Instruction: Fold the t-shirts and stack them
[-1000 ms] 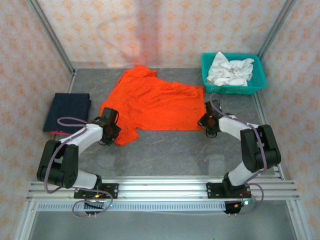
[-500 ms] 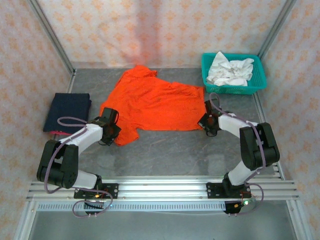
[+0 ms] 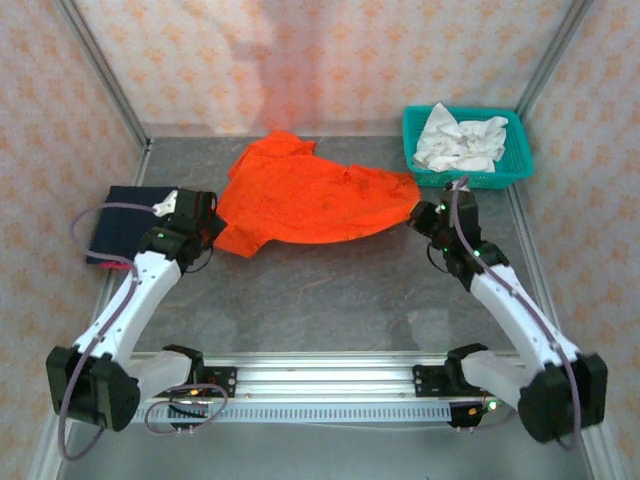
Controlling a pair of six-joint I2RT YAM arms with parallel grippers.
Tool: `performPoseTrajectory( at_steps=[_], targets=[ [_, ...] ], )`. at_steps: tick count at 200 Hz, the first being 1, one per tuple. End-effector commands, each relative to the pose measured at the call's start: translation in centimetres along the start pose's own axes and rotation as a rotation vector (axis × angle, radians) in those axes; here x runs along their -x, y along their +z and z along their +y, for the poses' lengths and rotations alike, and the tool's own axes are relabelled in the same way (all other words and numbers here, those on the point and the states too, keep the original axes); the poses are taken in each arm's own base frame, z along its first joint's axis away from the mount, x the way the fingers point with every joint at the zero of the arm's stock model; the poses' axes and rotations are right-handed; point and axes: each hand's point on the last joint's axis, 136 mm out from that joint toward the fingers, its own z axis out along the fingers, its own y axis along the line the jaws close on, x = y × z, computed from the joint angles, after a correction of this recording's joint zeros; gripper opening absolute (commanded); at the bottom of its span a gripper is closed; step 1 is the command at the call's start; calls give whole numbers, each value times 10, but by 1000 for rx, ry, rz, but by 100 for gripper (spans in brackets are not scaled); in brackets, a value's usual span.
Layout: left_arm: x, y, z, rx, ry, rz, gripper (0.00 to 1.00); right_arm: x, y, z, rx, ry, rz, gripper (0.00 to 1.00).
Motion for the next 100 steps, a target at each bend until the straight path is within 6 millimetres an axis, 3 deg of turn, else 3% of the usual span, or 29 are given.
performPoseTrajectory(
  at_steps=[1, 22, 53, 68, 100],
  targets=[
    [12, -25, 10, 48, 44, -37, 0, 16, -19, -3, -33, -64, -83, 0],
    [18, -29, 1, 21, 44, -45, 0, 14, -11, -5, -76, -81, -31, 0],
    [27, -9, -6, 69, 84, -73, 0, 18, 25, -6, -148, -74, 50, 0],
    [31, 7, -18, 64, 89, -75, 0, 18, 53, -10, -183, -69, 97, 0],
    [57, 42, -46, 70, 78, -120, 0, 31, 118, 5, -146, -80, 147, 0]
  ],
)
